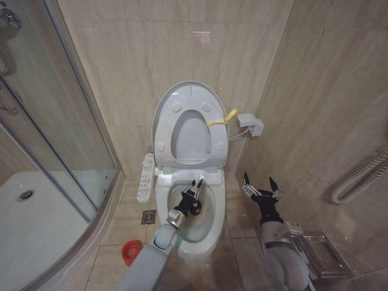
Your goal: Open the toilet lid, clean the toilet bowl with a toilet brush, close the toilet lid, and flush.
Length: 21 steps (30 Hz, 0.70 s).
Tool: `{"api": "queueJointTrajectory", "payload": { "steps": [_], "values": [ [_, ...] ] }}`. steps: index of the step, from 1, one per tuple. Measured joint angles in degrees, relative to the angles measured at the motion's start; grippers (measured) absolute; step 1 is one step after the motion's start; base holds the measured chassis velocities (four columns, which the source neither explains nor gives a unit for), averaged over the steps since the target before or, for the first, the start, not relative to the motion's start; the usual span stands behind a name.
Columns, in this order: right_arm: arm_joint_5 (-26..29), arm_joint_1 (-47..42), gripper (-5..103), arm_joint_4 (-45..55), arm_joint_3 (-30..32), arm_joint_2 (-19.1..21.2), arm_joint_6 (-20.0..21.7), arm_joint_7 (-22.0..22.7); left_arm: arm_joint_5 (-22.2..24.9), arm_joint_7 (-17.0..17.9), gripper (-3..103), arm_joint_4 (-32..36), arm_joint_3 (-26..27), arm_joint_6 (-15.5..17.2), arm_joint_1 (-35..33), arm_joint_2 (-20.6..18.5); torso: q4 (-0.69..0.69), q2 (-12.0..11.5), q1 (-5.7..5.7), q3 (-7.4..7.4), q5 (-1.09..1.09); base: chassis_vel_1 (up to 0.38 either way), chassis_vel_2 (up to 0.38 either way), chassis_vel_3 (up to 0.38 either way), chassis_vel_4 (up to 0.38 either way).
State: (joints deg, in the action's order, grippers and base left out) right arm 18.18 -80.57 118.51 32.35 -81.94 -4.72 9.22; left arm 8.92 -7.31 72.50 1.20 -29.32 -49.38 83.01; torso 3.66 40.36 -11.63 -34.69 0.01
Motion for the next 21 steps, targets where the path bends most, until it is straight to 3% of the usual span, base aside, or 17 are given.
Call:
{"api": "queueJointTrajectory", "payload": {
  "steps": [6,21],
  "values": [
    [0.0,0.0,100,0.0,0.0,0.0,0.0,0.0,-0.7,1.2,19,11.8,1.3,1.6,-5.7,-3.4,0.01,0.0,0.00,0.00,0.00,0.000,0.000,0.000,0.000],
    [0.0,0.0,100,0.0,0.0,0.0,0.0,0.0,-5.0,3.9,19,28.4,8.3,0.2,-19.3,-8.7,0.01,0.0,0.01,0.01,0.00,0.000,0.000,0.000,0.000]
  ]
}}
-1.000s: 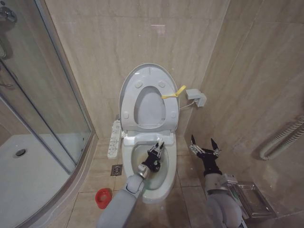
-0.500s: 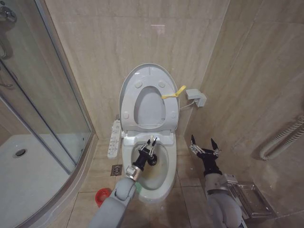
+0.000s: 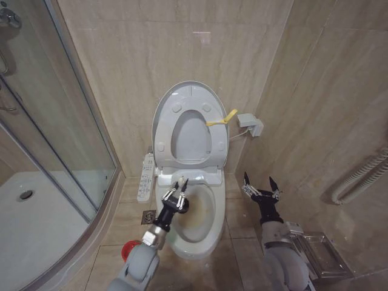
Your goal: Open the toilet lid, clean the toilet bowl with a toilet brush, close the toilet lid, and flush.
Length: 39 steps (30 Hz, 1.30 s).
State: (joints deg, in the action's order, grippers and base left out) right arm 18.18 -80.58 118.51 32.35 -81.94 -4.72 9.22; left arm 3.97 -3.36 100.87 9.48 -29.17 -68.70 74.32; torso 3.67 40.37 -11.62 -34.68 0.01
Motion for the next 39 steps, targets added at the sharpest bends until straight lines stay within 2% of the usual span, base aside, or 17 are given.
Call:
{"api": "queueJointTrajectory", "payload": {
  "steps": [6,14,26,32,34,39],
  "values": [
    [0.0,0.0,100,0.0,0.0,0.0,0.0,0.0,0.3,1.3,19,4.5,5.3,0.0,-5.4,-1.6,0.00,0.0,0.00,0.00,0.00,0.000,0.000,0.000,0.000],
    [0.0,0.0,100,0.0,0.0,0.0,0.0,0.0,1.3,3.0,19,8.0,11.8,-2.2,-12.4,-2.9,-0.02,0.0,0.00,0.00,0.00,0.000,0.000,0.000,0.000],
    [0.0,0.0,100,0.0,0.0,0.0,0.0,0.0,-1.6,4.1,19,15.6,12.0,-1.9,-17.1,-1.9,0.00,0.0,0.00,0.00,-0.01,0.000,0.000,0.000,0.000],
    [0.0,0.0,100,0.0,0.0,0.0,0.0,0.0,-2.2,5.0,19,15.5,12.9,-2.9,-21.2,-1.8,-0.01,0.0,0.00,0.00,-0.01,0.000,0.000,0.000,0.000],
    [0.0,0.0,100,0.0,0.0,0.0,0.0,0.0,-2.5,6.2,19,14.1,14.1,-3.8,-22.9,-1.6,-0.01,0.0,0.00,0.00,-0.01,0.000,0.000,0.000,0.000],
    [0.0,0.0,100,0.0,0.0,0.0,0.0,0.0,-2.5,7.5,19,11.3,16.5,-5.8,-23.1,-1.7,0.00,0.0,0.00,0.00,-0.01,0.000,0.000,0.000,0.000]
  ]
}}
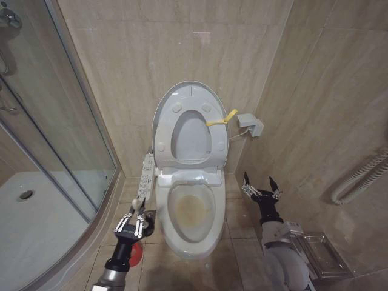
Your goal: Open the toilet lid, clean the toilet bowl with a toilet brush, close the toilet lid, and flush.
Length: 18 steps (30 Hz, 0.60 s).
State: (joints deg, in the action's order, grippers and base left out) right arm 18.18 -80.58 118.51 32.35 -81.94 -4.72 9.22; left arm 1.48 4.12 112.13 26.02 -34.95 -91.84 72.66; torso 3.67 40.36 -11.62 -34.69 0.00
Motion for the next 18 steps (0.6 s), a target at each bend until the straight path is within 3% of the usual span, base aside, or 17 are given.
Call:
{"api": "queueJointTrajectory", "payload": {
  "steps": [7,18],
  "values": [
    [0.0,0.0,100,0.0,0.0,0.0,0.0,0.0,3.2,2.1,19,-9.3,1.1,-2.2,3.3,0.6,0.00,0.0,-0.01,-0.01,0.01,0.000,0.000,0.000,0.000],
    [0.0,0.0,100,0.0,0.0,0.0,0.0,0.0,4.8,2.3,19,-23.2,0.2,-6.3,8.4,1.5,-0.01,0.0,-0.01,-0.01,0.01,0.000,0.000,0.000,0.000]
  ]
}}
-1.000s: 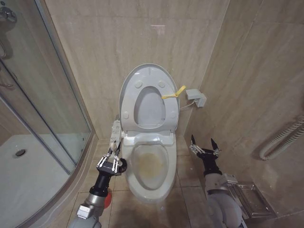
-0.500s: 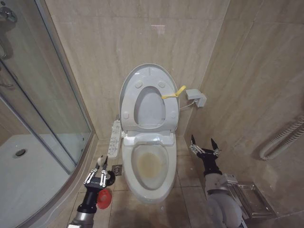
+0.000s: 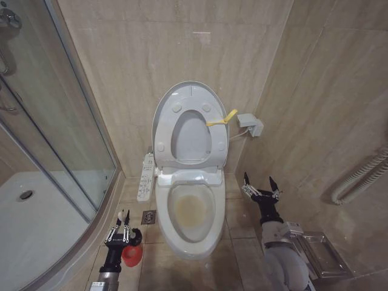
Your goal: Open the toilet lid, clean the toilet bowl with a toilet brush, close the toilet lid, and flush.
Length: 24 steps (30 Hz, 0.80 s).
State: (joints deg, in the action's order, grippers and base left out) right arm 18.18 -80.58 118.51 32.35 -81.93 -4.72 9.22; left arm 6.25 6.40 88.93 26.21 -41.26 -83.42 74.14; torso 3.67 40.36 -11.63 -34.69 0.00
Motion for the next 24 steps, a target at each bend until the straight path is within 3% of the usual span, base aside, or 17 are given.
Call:
{"api": "queueJointTrajectory", "payload": {
  "steps": [12,24],
  "values": [
    [0.0,0.0,100,0.0,0.0,0.0,0.0,0.0,0.0,-0.3,19,-14.1,-0.8,-3.6,4.8,0.4,0.00,0.0,0.00,0.00,0.00,0.000,0.000,0.000,0.000],
    [0.0,0.0,100,0.0,0.0,0.0,0.0,0.0,1.2,-1.4,19,-21.7,-1.7,-4.9,10.0,-0.2,0.01,0.0,0.00,0.00,0.00,0.000,0.000,0.000,0.000]
  ]
}}
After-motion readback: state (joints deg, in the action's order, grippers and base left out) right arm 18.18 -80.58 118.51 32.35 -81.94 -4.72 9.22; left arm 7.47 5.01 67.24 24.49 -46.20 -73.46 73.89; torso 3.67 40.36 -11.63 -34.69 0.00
